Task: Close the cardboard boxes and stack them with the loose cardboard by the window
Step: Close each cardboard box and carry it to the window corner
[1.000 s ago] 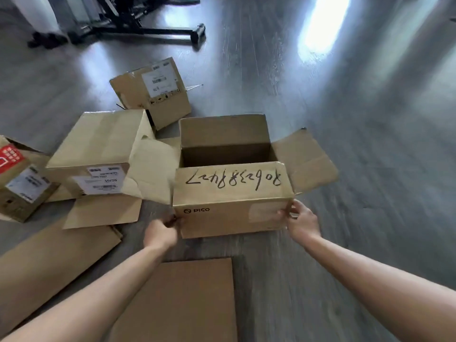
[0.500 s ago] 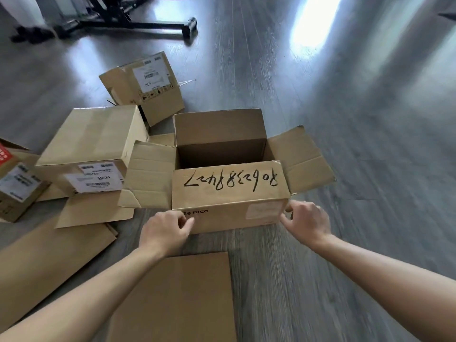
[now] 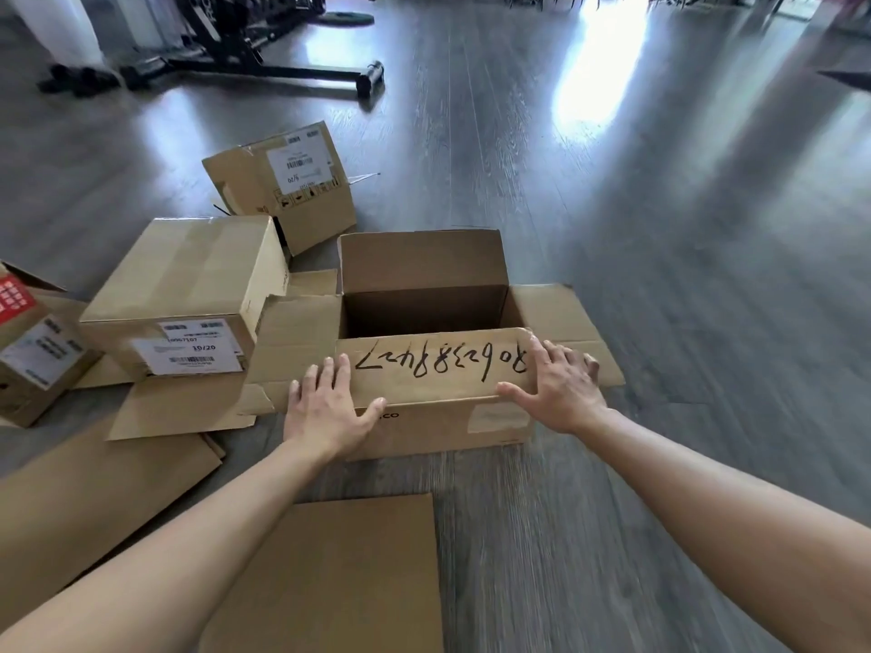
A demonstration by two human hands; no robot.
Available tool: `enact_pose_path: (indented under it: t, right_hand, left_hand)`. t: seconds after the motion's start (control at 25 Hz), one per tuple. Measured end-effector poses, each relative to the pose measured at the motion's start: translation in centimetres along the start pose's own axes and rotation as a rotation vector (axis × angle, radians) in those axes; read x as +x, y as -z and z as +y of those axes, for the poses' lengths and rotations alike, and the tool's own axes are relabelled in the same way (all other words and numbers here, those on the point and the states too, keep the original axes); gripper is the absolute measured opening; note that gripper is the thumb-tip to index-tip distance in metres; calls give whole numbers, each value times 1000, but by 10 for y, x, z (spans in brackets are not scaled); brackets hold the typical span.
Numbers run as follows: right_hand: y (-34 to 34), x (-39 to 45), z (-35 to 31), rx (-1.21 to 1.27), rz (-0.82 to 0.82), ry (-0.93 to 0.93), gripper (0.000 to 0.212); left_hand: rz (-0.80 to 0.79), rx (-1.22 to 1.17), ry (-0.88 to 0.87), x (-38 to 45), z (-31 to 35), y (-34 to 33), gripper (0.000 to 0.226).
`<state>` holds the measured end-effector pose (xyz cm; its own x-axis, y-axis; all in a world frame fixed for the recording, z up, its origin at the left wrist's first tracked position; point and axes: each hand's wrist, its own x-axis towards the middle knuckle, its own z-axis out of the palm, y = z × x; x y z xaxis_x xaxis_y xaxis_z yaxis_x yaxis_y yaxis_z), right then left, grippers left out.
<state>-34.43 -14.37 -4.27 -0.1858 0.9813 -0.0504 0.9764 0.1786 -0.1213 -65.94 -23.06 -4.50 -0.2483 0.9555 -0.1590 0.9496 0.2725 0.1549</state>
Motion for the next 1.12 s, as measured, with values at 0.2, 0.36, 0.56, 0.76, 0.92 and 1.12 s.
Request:
enact_pose_path:
  t: [0.2, 0.36, 0.56, 0.76, 0.92, 1.12]
  right_hand:
    - [10, 1, -3, 305, 37, 21, 113]
    - [38, 0, -6, 497, 193, -39, 110]
    - [86, -8, -5, 464, 191, -13, 89]
    - [118, -18, -2, 338, -101, 3, 88]
    - [99, -29, -17, 172, -348, 64, 98]
    - [19, -56, -30, -133, -223, 250, 95]
  left_hand:
    - [17, -358, -7, 0, 6, 15, 106]
    - [124, -747, -11, -3, 14, 43, 104]
    - [203, -768, 86, -5, 16, 74, 78]
    - [-164, -379, -13, -6, 13, 92, 57]
    - [-540, -171, -181, -20, 19, 73, 76]
    - [-304, 104, -271, -42, 23, 14, 93]
